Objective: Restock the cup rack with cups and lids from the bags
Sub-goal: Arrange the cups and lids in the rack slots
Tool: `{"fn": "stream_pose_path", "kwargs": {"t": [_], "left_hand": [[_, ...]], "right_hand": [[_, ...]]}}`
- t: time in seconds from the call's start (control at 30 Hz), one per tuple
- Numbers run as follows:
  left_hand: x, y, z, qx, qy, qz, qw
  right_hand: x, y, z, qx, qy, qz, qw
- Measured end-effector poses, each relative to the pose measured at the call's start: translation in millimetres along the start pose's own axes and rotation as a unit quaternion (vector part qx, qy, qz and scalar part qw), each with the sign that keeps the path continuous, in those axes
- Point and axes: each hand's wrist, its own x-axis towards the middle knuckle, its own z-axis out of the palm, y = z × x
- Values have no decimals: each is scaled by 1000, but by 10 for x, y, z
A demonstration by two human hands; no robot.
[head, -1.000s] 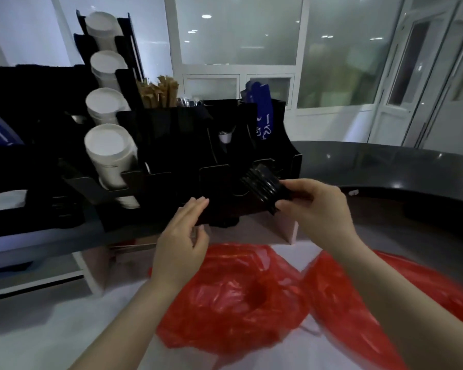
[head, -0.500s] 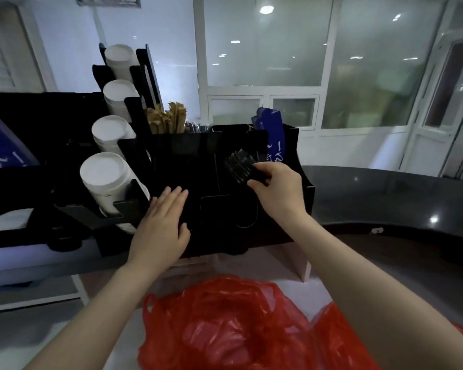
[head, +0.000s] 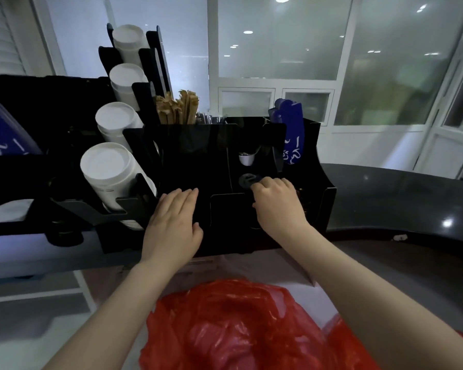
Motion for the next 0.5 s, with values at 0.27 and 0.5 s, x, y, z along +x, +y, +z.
{"fn": "stream_pose_path", "kwargs": {"t": [0.27, 0.5], "left_hand": [[-7, 4, 11, 13, 12, 12, 1000], [-12, 11, 21, 22, 9, 13, 1000]], "right_hand": [[-162, -22, 142, -84, -62, -20, 994], [-250, 23, 115, -89, -66, -35, 993]]}}
